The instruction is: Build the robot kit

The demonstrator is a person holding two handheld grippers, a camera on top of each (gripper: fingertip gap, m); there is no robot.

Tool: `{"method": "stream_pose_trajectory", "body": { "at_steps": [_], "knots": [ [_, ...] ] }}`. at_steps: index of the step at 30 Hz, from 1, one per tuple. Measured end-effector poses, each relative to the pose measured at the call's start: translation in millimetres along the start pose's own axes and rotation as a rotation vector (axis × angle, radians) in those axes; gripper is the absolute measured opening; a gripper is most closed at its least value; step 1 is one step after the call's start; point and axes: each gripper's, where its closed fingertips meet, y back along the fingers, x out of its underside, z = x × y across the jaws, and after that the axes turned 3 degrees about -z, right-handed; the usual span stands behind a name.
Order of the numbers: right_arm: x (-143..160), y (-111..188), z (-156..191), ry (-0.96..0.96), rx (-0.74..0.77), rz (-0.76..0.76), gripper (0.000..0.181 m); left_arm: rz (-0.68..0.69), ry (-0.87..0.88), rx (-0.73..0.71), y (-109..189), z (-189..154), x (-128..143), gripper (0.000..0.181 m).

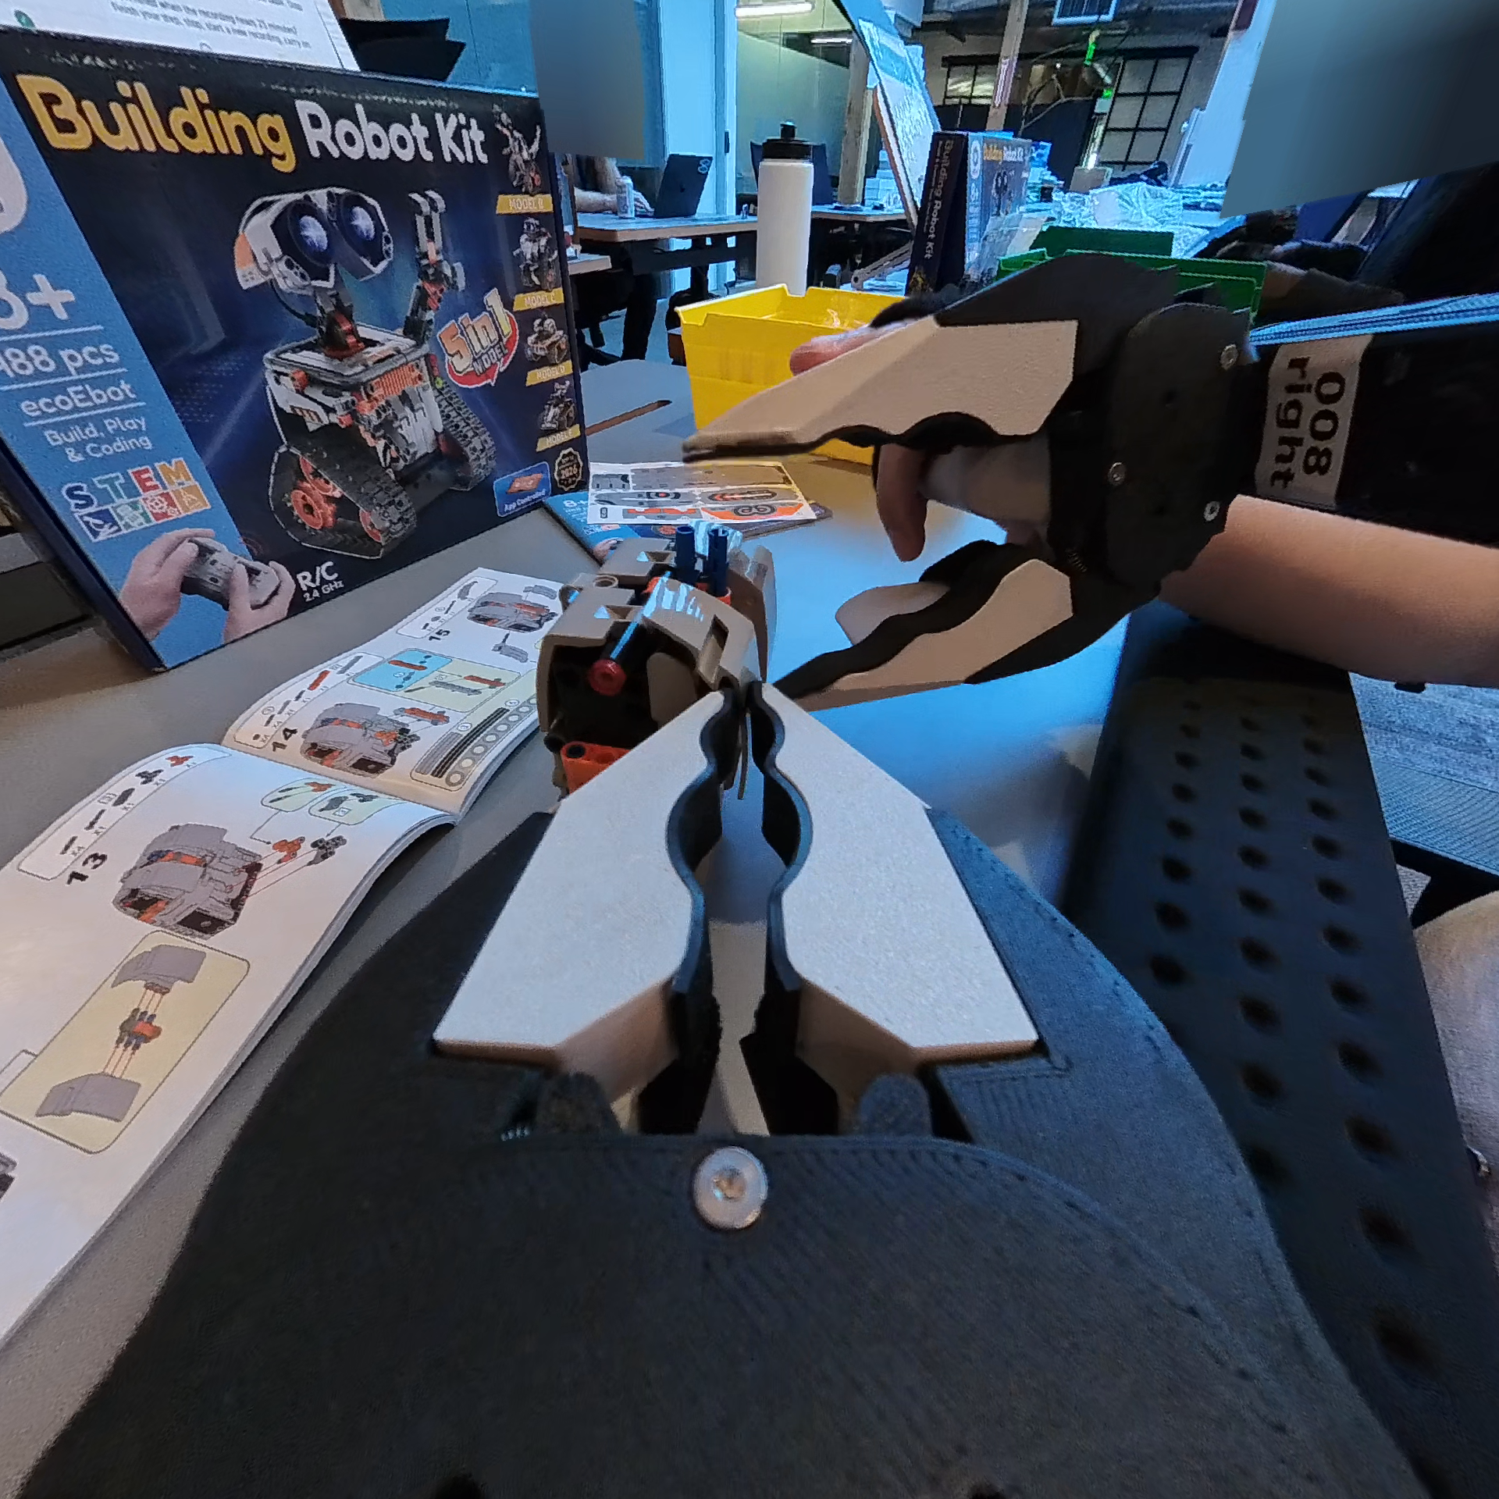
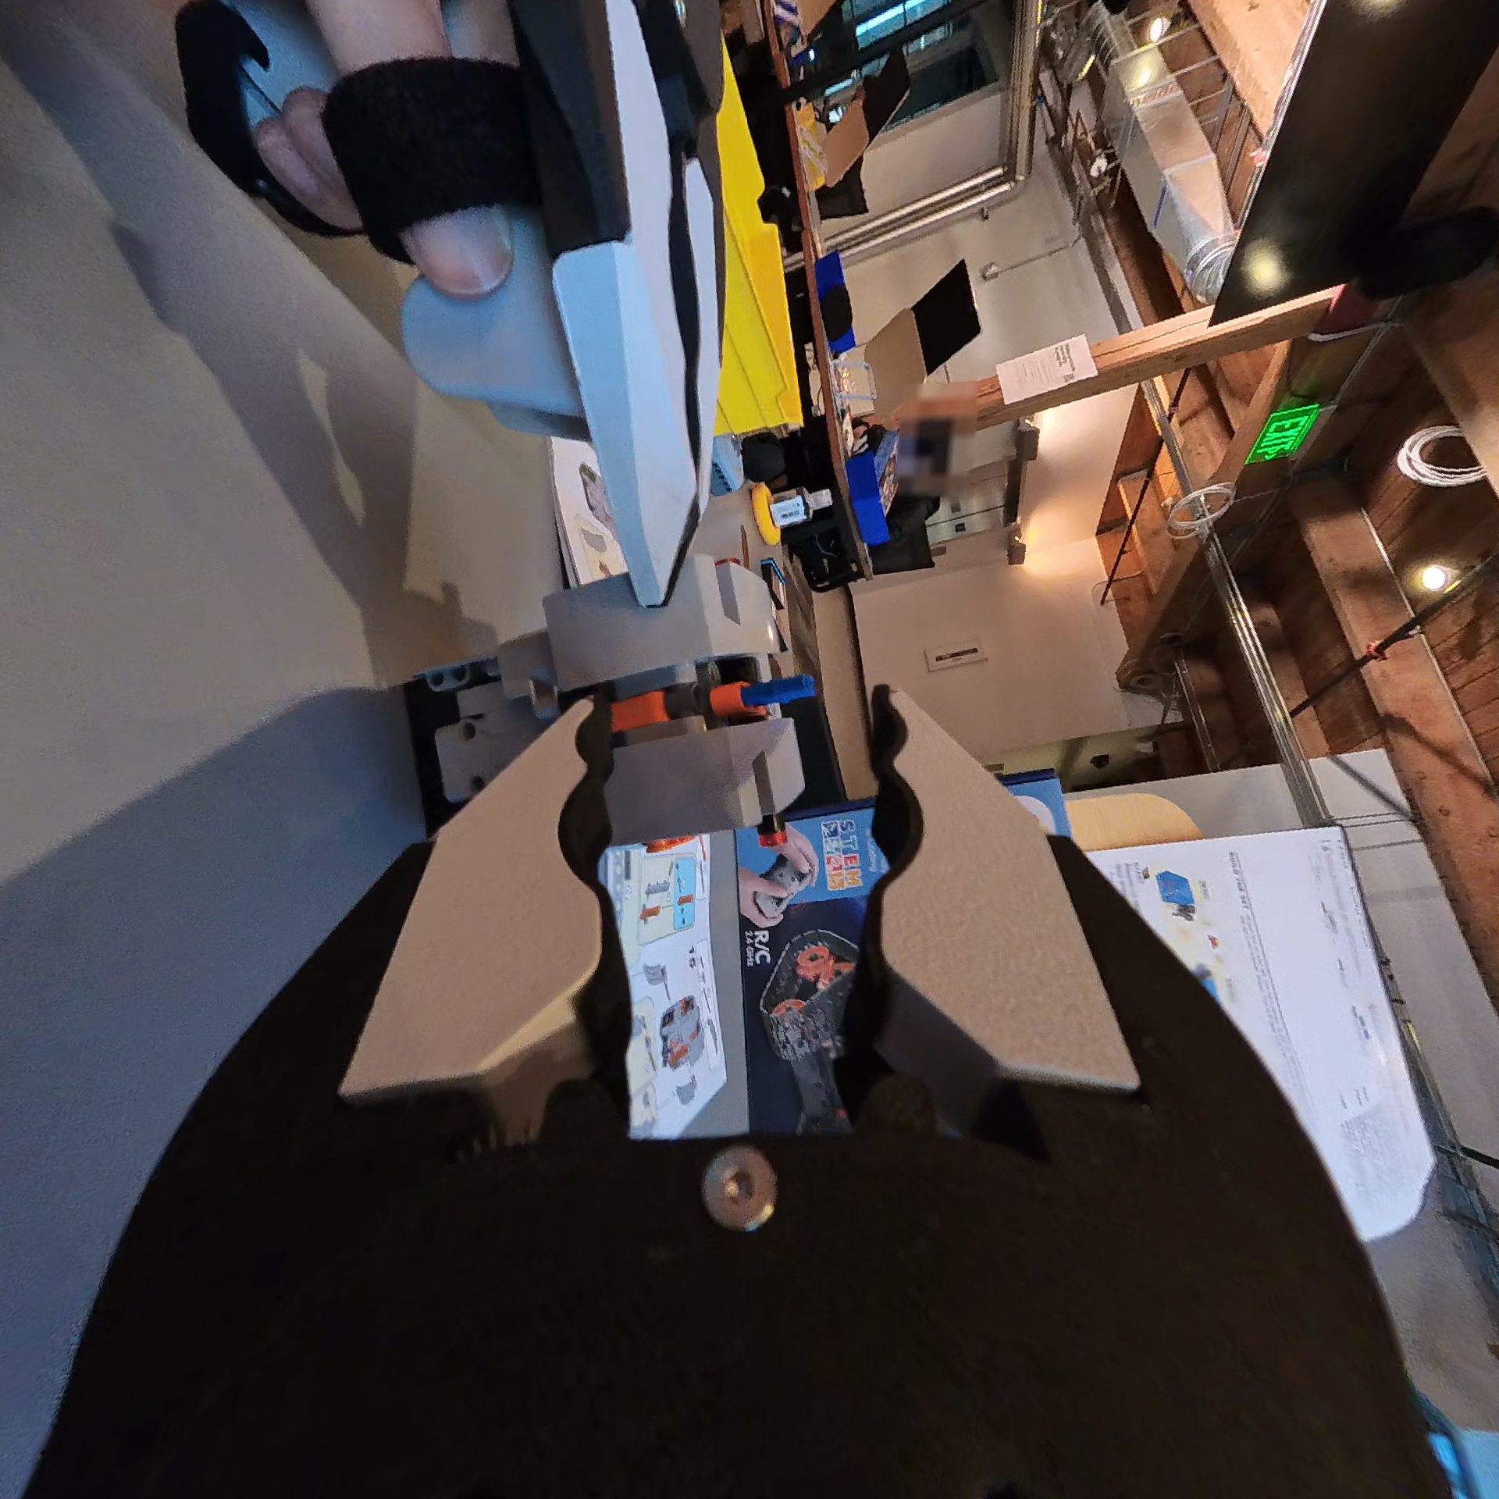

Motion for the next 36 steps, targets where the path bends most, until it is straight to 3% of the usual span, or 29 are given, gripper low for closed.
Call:
{"method": "stream_pose_trajectory", "body": {
  "at_steps": [15, 20, 25, 29, 33, 36],
  "knots": [
    [2.1, -1.4, -0.8, -0.013, -0.018, 0.035, 0.05, -0.011, 0.042, 0.004, -1.0, 2.4, -1.2, 0.0],
    [3.8, -1.5, -1.8, -0.024, -0.013, 0.041, 0.049, -0.026, 0.046, -0.003, -0.4, 3.1, -3.6, 0.008],
    [6.0, -2.1, -2.1, -0.026, -0.012, 0.043, 0.048, -0.056, 0.048, -0.054, 4.8, 8.2, -7.4, 0.029],
    [4.4, -3.0, -1.5, -0.018, -0.012, 0.035, 0.047, -0.08, 0.035, -0.097, 10.4, 15.2, -11.1, 0.034],
    [3.2, -4.2, -1.2, -0.015, -0.009, 0.03, 0.047, -0.102, 0.026, -0.11, 11.1, 24.6, -17.3, 0.058],
    [2.7, -4.9, -1.2, -0.015, -0.008, 0.027, 0.047, -0.073, 0.003, -0.086, 7.6, 33.2, -19.9, 0.091]
  ]
}}
